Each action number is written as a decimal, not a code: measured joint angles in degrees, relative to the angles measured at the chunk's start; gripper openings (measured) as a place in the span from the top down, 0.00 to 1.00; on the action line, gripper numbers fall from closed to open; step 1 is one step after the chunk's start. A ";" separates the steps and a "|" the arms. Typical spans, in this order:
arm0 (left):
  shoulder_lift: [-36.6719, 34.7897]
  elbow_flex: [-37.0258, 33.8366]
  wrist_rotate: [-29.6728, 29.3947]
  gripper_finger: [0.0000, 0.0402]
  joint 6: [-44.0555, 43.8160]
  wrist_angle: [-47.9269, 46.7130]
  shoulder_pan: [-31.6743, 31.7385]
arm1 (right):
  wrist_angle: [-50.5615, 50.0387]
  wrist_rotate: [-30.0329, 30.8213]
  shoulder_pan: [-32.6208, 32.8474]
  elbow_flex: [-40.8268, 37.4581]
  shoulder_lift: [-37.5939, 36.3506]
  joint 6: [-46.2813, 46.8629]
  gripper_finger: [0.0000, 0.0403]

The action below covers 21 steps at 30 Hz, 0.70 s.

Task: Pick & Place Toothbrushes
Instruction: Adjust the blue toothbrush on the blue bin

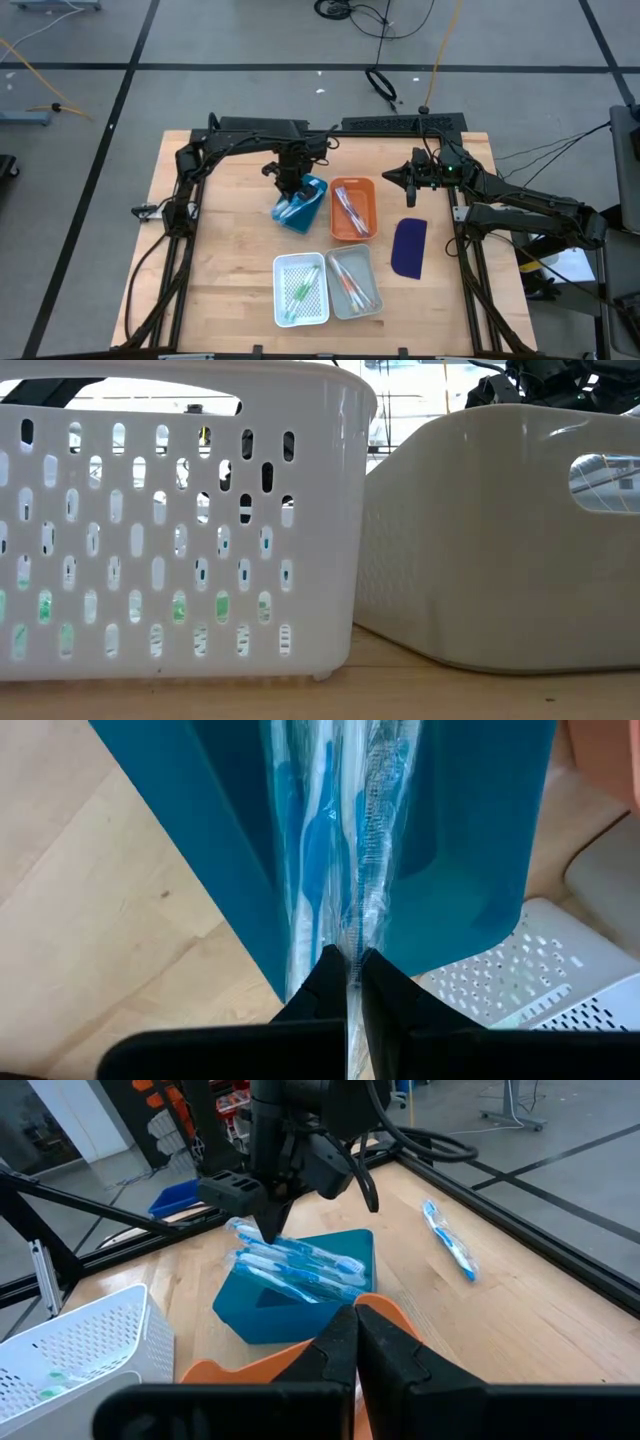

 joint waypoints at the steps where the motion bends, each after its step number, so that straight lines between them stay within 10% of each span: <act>1: 0.00 0.00 -0.02 1.00 0.00 0.04 0.00 | 0.00 0.00 0.00 -0.01 0.00 0.00 1.00; 21: 0.00 -0.02 -1.73 0.97 1.27 0.95 -0.81 | 0.00 -0.01 0.00 -0.02 0.00 0.02 1.00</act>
